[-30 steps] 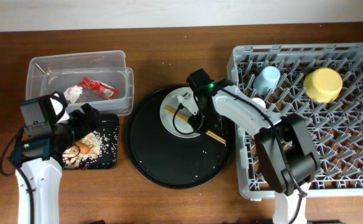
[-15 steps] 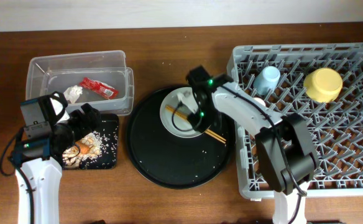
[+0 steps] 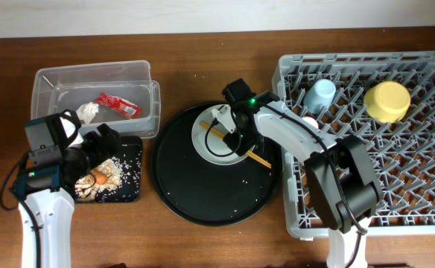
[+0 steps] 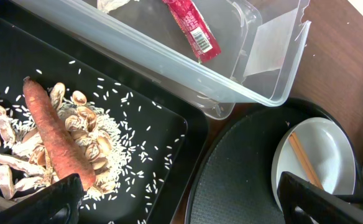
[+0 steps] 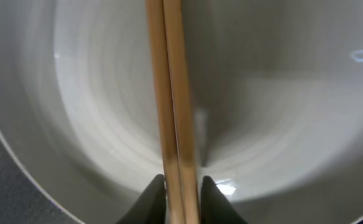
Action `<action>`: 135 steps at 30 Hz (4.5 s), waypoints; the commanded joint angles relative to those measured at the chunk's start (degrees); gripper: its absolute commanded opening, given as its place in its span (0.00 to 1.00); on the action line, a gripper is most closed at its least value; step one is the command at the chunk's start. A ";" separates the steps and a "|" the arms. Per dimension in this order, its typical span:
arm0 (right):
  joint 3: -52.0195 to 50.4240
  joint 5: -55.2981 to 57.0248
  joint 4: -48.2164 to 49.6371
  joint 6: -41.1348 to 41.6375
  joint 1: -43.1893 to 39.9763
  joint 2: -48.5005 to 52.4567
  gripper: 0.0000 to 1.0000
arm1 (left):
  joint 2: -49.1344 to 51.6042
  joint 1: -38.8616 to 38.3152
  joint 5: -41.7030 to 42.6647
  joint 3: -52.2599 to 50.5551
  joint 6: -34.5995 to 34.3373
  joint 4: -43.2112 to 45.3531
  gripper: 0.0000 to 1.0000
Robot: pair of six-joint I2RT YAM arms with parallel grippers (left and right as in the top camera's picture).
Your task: Sort waste into correct bins and load items into the dishwasher rack
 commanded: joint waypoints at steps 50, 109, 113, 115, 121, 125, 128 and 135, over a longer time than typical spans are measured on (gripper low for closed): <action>14.01 -4.72 -18.21 2.29 -6.36 -13.60 0.04 | -0.33 0.20 0.44 1.01 -0.37 -0.02 0.99; 1.79 5.11 -11.50 0.61 -43.76 -11.50 0.48 | -0.33 0.20 0.44 1.01 -0.37 -0.02 0.99; 20.59 -22.53 -25.00 4.98 -42.14 -11.93 0.70 | -0.33 0.20 0.44 1.01 -0.37 -0.02 0.99; 22.25 -31.39 -26.93 4.96 -41.24 -11.93 0.98 | -0.33 0.20 0.44 1.01 -0.37 -0.02 0.99; 21.70 -27.56 -25.51 4.96 -21.24 -11.54 0.23 | -0.33 0.20 0.44 1.01 -0.37 -0.02 0.99; 21.62 -16.26 -23.56 4.96 -7.21 -8.13 0.20 | -0.33 0.20 0.44 1.01 -0.37 -0.02 0.99; 20.94 -11.34 -20.79 4.98 0.09 -0.55 0.22 | -0.33 0.20 0.44 1.01 -0.37 -0.02 0.99; 20.09 -3.93 -17.77 5.03 0.66 9.42 0.31 | -0.33 0.20 0.44 1.01 -0.37 -0.02 0.99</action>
